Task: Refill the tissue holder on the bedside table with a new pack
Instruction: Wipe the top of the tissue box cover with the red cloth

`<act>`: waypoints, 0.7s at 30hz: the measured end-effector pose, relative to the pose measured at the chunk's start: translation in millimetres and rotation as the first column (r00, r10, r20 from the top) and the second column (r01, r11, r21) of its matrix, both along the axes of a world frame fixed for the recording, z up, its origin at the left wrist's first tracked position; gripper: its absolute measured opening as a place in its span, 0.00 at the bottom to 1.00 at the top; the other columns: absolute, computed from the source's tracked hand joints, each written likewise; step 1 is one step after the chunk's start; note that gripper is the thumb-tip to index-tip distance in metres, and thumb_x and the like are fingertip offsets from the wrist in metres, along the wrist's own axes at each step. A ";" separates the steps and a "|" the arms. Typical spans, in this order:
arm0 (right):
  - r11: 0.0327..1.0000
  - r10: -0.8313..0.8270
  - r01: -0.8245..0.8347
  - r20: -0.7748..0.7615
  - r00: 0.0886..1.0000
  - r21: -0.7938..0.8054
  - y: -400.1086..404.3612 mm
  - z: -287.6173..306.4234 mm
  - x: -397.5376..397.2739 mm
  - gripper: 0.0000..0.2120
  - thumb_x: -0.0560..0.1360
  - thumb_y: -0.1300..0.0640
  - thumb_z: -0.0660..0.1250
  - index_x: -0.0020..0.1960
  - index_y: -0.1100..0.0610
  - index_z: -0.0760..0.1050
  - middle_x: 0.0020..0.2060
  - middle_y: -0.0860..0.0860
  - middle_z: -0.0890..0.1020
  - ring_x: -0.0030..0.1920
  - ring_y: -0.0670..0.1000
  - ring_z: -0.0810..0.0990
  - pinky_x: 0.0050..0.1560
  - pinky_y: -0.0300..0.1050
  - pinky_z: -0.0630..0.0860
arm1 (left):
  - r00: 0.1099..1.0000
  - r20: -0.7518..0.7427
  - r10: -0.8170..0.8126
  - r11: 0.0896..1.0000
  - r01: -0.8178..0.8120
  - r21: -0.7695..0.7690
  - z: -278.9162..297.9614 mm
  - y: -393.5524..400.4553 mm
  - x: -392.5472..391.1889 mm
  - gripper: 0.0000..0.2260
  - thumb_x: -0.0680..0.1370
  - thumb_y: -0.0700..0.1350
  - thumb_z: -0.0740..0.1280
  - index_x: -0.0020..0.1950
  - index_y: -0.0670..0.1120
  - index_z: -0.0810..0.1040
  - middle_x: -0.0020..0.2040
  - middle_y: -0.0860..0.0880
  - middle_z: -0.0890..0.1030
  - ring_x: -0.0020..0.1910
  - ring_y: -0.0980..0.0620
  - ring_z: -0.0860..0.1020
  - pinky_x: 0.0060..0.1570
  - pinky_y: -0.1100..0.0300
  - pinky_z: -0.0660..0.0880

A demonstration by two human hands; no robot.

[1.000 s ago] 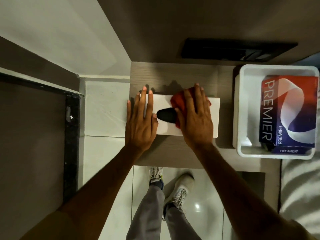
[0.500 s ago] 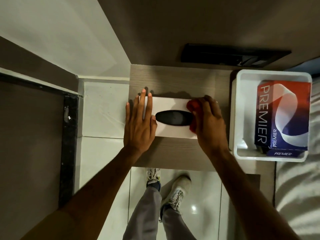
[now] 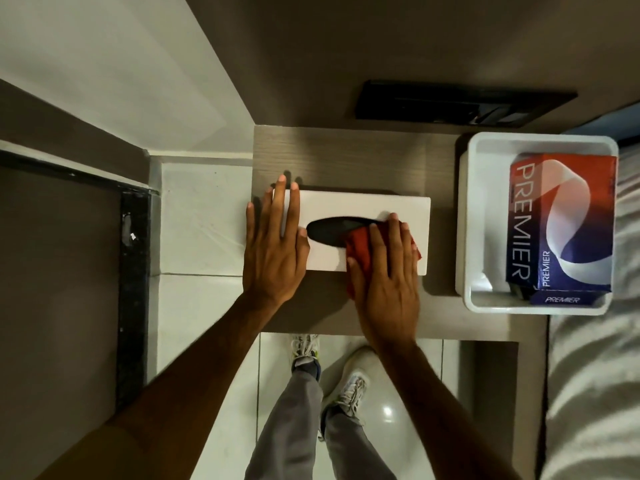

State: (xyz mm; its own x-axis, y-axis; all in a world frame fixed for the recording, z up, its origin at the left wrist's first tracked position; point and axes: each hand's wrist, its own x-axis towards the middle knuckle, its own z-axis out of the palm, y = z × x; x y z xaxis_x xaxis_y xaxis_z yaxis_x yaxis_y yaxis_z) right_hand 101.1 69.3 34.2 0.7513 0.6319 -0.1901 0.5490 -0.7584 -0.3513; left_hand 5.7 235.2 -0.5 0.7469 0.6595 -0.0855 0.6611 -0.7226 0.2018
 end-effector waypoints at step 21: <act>0.976 0.214 -0.215 -0.036 0.976 -0.026 15.4 1.6 62.1 0.31 0.85 0.42 0.55 0.84 0.51 0.51 0.84 0.54 0.49 0.83 0.56 0.47 0.81 0.62 0.57 | 1.000 0.001 -0.006 1.000 0.006 -0.019 7.4 1.0 -0.6 0.28 0.87 0.52 0.51 0.86 0.46 0.50 0.86 0.43 0.53 0.85 0.43 0.54 0.83 0.39 0.54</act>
State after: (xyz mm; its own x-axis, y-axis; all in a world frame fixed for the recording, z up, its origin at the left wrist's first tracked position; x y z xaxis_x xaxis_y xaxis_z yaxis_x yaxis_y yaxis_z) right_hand 163.2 84.8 35.8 0.5917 0.7716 -0.2336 0.6887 -0.6344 -0.3511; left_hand 5.1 236.2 6.9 0.7507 0.6534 -0.0978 0.6569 -0.7223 0.2163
